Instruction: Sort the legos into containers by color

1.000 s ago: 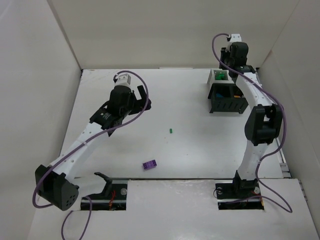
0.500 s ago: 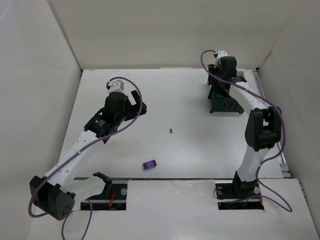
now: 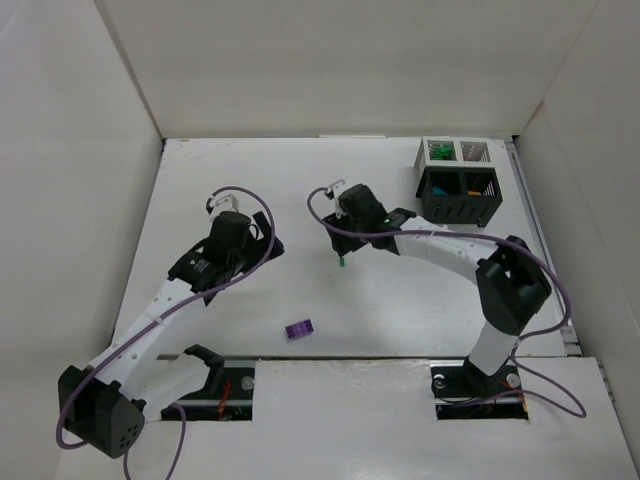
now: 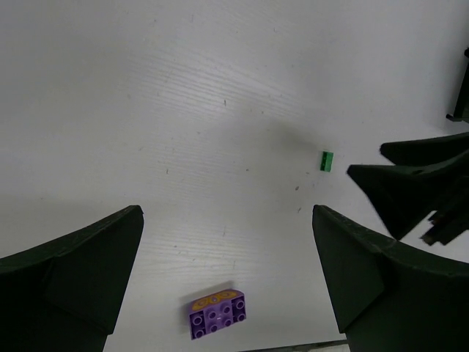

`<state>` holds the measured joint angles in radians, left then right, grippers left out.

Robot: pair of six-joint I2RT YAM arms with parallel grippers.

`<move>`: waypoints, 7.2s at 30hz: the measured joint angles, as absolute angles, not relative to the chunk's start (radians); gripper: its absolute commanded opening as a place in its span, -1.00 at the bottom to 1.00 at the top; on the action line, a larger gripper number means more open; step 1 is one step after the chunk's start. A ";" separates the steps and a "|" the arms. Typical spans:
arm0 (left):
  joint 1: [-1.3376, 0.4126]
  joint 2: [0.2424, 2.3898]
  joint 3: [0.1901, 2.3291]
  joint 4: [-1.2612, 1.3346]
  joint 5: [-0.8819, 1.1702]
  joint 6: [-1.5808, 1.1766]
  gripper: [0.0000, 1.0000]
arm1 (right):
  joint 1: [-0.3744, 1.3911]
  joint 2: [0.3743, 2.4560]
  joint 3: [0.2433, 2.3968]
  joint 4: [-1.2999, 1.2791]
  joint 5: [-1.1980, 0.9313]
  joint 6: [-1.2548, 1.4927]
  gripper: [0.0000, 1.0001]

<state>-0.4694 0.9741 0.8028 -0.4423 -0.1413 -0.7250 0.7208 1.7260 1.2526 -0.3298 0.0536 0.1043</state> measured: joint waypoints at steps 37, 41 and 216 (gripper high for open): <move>-0.469 0.884 0.739 -0.441 -0.099 -0.741 1.00 | 0.796 1.874 1.244 -0.373 0.236 0.326 -0.76; -0.469 0.908 0.739 -0.422 -0.081 -0.711 1.00 | 0.708 1.785 1.273 -0.405 0.226 0.282 -0.76; -1.111 1.181 0.944 -0.069 -0.327 0.064 1.00 | 0.540 1.345 1.204 -0.467 -0.608 0.199 -0.76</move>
